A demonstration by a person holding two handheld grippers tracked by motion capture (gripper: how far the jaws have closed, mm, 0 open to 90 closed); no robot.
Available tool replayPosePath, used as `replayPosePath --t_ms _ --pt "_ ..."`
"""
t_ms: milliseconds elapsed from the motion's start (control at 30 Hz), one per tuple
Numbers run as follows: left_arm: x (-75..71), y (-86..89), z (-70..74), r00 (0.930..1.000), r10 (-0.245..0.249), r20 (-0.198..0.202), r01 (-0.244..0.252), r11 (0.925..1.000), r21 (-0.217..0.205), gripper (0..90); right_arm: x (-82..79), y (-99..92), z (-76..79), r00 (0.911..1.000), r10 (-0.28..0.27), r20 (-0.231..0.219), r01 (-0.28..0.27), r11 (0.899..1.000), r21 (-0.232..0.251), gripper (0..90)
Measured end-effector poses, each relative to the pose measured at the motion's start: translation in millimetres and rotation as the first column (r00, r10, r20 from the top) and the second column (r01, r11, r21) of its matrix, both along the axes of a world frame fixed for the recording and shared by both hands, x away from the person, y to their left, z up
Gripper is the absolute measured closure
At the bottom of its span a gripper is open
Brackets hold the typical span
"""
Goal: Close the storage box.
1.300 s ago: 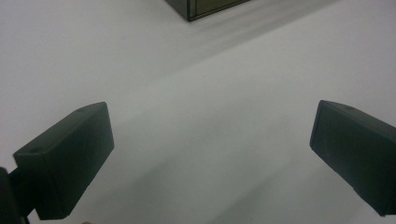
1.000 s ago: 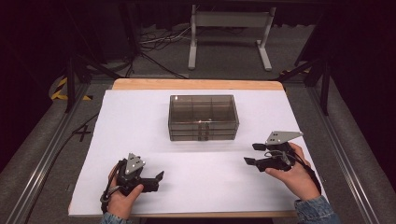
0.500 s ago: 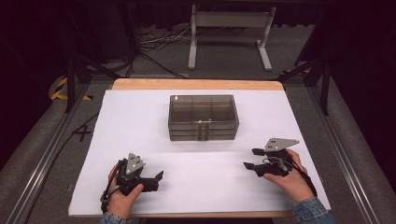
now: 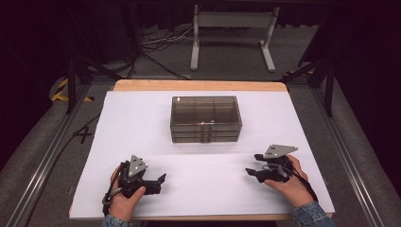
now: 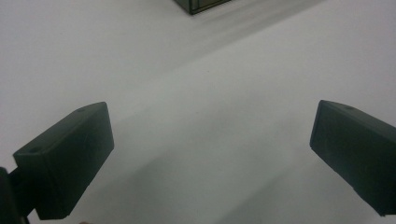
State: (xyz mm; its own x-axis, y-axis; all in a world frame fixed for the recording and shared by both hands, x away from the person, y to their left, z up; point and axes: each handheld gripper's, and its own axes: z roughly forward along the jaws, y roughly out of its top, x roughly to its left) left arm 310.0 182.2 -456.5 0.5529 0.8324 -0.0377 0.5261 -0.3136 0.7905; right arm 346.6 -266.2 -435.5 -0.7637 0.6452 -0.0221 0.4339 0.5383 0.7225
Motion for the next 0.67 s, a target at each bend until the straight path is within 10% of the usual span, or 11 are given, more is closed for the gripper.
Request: replayPosePath --t_ms 667 --pt "-0.6 0.4 0.0 1.0 0.002 -0.002 -0.002 1.0 -0.005 0.3 4.7 3.8 -16.3 0.9988 -0.05 -0.003 0.049 0.998 -0.042 0.1"
